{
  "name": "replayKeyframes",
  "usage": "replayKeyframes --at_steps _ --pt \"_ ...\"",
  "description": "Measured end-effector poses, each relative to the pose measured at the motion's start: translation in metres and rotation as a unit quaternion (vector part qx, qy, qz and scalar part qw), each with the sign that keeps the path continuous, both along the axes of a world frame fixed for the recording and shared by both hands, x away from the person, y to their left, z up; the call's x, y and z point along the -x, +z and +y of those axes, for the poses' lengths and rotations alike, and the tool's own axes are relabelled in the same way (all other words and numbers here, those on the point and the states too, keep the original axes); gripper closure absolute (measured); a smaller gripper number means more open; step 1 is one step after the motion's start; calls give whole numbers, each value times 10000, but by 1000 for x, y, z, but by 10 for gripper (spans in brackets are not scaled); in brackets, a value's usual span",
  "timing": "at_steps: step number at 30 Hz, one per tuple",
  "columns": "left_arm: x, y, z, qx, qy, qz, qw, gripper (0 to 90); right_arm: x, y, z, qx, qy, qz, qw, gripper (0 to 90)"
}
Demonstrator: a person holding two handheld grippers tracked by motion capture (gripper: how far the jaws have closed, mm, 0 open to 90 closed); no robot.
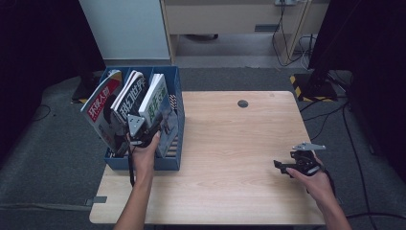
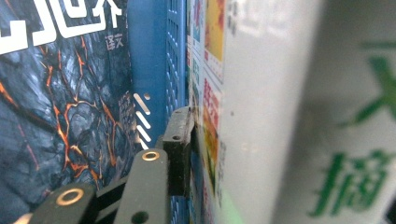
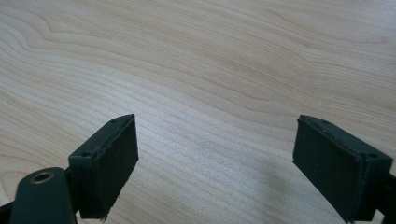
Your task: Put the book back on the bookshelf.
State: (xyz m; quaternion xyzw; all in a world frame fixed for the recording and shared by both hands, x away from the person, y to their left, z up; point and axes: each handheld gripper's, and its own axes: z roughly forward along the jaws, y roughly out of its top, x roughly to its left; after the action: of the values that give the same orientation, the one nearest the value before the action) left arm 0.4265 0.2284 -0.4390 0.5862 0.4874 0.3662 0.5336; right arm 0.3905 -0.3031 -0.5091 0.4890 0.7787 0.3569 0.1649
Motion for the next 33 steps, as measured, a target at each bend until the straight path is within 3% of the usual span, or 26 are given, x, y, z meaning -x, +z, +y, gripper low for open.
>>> replayKeyframes --at_steps 26,33 --pt "9 2 6 62 -7 28 10000 496 0 1 -1 -21 9 -6 10000 137" --pt "11 2 7 17 -107 164 9998 438 0 1 0 -33 -8 0 10000 134"
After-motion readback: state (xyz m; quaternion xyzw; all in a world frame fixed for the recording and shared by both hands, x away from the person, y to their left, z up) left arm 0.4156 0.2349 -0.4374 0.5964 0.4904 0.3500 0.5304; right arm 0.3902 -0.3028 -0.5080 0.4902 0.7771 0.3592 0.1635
